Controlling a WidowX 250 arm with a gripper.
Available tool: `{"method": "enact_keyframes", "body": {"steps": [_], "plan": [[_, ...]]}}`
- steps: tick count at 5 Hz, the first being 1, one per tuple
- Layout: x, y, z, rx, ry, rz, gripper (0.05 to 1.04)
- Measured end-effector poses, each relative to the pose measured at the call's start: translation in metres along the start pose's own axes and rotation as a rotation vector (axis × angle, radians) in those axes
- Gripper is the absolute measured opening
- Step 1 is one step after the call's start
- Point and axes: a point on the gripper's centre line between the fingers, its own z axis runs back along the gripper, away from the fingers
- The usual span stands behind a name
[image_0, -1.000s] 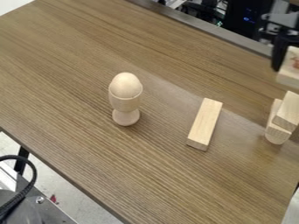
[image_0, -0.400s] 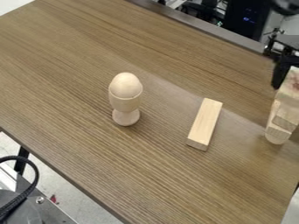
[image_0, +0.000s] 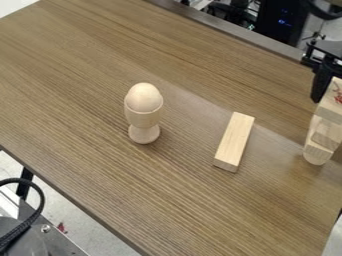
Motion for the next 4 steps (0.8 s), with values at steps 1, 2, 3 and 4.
{"method": "enact_keyframes", "body": {"steps": [1,2,3,4], "plan": [[-0.0012,-0.0035,0.0009,-0.002,-0.001,-0.009,0.578],[0.0006,-0.0074,0.0016,-0.006,-0.004,-0.014,0.578],[0.0005,-0.0074,-0.002,-0.002,0.0,-0.015,0.578],[-0.001,-0.0072,-0.0045,-0.004,0.003,-0.014,0.578]]}}
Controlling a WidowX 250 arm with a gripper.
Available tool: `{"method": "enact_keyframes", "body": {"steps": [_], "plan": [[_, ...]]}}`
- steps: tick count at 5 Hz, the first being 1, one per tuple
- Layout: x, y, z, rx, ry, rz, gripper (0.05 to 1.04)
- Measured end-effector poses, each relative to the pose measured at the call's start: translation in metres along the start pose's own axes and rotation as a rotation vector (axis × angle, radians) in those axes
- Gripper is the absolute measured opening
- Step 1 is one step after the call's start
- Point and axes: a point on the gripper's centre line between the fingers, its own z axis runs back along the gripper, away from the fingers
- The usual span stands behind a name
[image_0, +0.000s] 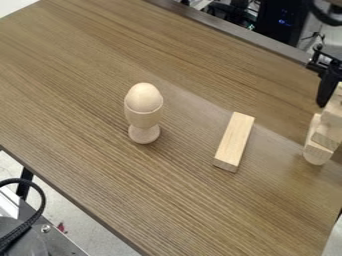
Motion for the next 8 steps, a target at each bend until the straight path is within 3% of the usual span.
{"method": "enact_keyframes", "body": {"steps": [5,8], "plan": [[-0.015,-0.007,-0.009,0.009,0.026,-0.014,0.578],[-0.013,-0.007,-0.011,0.009,0.012,-0.016,0.578]]}}
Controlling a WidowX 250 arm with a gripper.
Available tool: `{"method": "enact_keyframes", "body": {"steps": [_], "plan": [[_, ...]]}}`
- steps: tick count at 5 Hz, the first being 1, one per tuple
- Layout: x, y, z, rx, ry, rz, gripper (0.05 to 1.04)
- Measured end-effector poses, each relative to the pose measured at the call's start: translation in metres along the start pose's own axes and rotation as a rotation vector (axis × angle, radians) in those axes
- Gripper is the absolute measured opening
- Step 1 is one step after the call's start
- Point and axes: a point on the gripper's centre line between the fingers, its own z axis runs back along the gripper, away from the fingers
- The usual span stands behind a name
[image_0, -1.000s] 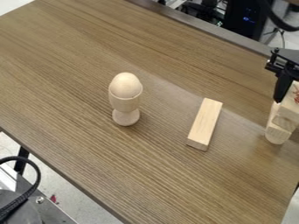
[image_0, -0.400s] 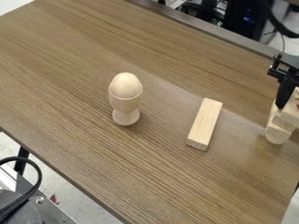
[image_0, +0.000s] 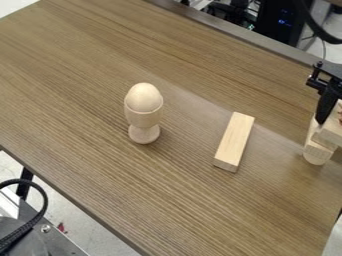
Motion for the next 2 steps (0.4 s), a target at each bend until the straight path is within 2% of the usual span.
{"method": "enact_keyframes", "body": {"steps": [2], "plan": [[0.0021,0.0041,-0.0002,0.001,0.0,0.008,0.578]]}}
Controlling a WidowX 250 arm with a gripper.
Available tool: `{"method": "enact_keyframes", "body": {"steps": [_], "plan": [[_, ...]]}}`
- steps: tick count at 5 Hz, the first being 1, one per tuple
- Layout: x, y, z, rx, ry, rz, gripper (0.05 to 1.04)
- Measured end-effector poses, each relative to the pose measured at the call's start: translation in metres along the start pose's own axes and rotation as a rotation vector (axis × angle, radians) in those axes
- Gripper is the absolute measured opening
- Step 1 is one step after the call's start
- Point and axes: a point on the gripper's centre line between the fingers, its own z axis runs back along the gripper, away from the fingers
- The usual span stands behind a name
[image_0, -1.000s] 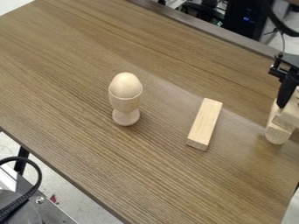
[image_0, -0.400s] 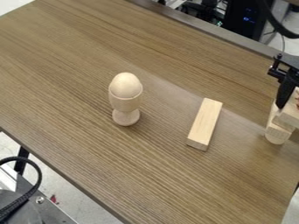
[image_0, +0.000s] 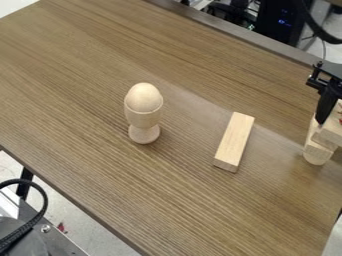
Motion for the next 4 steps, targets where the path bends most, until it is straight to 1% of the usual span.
{"method": "enact_keyframes", "body": {"steps": [1,2,3,4], "plan": [[-0.0006,0.0014,-0.0048,0.007,0.012,-0.004,0.578],[0.0006,0.0024,-0.0042,0.005,0.012,-0.001,0.656],[0.0026,0.0053,-0.0068,0.01,0.018,0.016,0.943],[0.0028,0.0061,-0.0068,0.012,0.019,0.018,0.999]]}}
